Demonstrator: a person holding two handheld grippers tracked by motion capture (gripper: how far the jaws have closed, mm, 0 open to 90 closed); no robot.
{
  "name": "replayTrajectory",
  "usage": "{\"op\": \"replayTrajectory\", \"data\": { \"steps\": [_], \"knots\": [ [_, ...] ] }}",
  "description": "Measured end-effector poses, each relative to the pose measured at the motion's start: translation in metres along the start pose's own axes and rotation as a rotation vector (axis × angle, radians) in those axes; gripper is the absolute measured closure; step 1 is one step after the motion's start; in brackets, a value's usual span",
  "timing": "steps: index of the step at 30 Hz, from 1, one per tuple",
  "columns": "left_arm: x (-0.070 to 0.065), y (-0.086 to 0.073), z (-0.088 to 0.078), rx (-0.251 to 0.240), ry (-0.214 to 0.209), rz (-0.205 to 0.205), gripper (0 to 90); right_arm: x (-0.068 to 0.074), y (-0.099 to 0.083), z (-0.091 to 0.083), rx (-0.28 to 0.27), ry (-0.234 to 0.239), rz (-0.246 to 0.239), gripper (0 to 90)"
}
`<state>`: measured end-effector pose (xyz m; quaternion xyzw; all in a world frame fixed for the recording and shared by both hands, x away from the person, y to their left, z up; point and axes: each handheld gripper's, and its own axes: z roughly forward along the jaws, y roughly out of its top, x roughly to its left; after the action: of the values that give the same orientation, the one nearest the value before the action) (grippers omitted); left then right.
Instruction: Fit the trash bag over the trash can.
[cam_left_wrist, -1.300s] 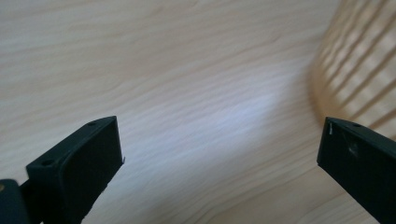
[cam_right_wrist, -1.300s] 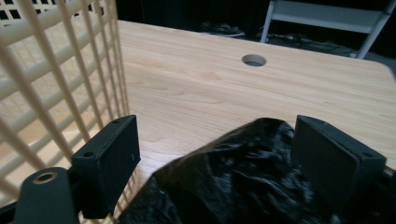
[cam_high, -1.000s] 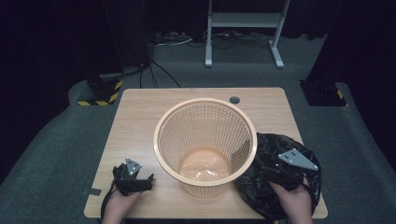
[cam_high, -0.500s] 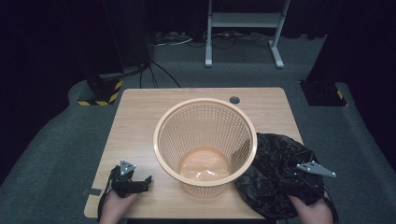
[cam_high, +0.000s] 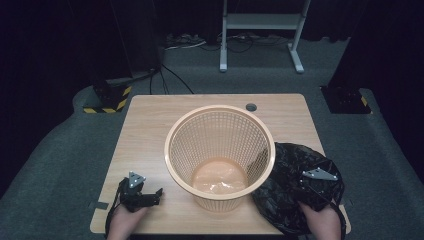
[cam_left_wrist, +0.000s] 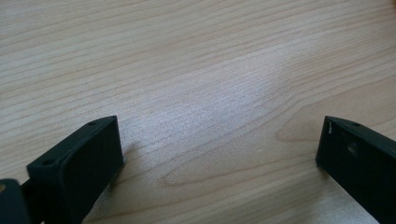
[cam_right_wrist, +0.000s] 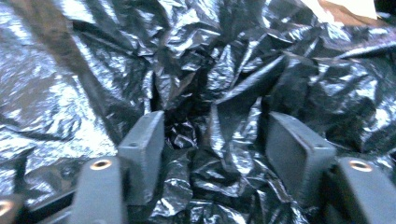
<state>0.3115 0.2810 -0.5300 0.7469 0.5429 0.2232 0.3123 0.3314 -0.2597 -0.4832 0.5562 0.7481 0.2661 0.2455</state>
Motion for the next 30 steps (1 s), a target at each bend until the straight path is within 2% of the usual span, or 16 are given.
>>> {"op": "replayTrajectory", "data": {
  "steps": [5, 9, 11, 13, 14, 17, 22, 25, 30],
  "knots": [
    [-0.001, -0.001, -0.001, -0.001, 0.005, -0.002, 0.7, -0.002, -0.007, 0.014, 0.033, -0.011, 0.002, 53.6],
    [-0.001, -0.001, -0.001, 0.001, 0.006, -0.004, 0.7, -0.002, -0.013, 0.018, 0.026, -0.011, -0.001, 64.7],
    [-0.001, -0.001, -0.001, 0.000, 0.007, -0.006, 0.8, -0.002, -0.016, 0.020, 0.011, -0.009, -0.007, 73.1],
    [-0.001, -0.001, -0.001, 0.000, 0.009, -0.005, 0.9, -0.002, -0.020, 0.019, -0.028, -0.001, 0.000, 82.4],
    [-0.001, -0.001, -0.001, 0.000, 0.009, -0.005, 1.0, -0.002, -0.022, 0.017, -0.065, 0.003, -0.009, 85.3],
    [-0.002, -0.002, -0.002, -0.001, 0.011, -0.007, 1.3, -0.002, -0.029, 0.011, -0.156, -0.002, -0.009, 86.7],
    [-0.002, -0.002, -0.003, -0.001, 0.015, -0.012, 1.5, -0.005, -0.030, -0.005, -0.262, -0.027, -0.004, 87.1],
    [-0.003, -0.003, -0.003, -0.003, 0.018, -0.015, 1.8, -0.007, -0.032, -0.010, -0.296, -0.027, 0.013, 87.1],
    [-0.004, -0.003, -0.004, -0.003, 0.023, -0.019, 2.1, -0.006, -0.030, -0.018, -0.346, -0.035, 0.013, 87.2]
  ]
}}
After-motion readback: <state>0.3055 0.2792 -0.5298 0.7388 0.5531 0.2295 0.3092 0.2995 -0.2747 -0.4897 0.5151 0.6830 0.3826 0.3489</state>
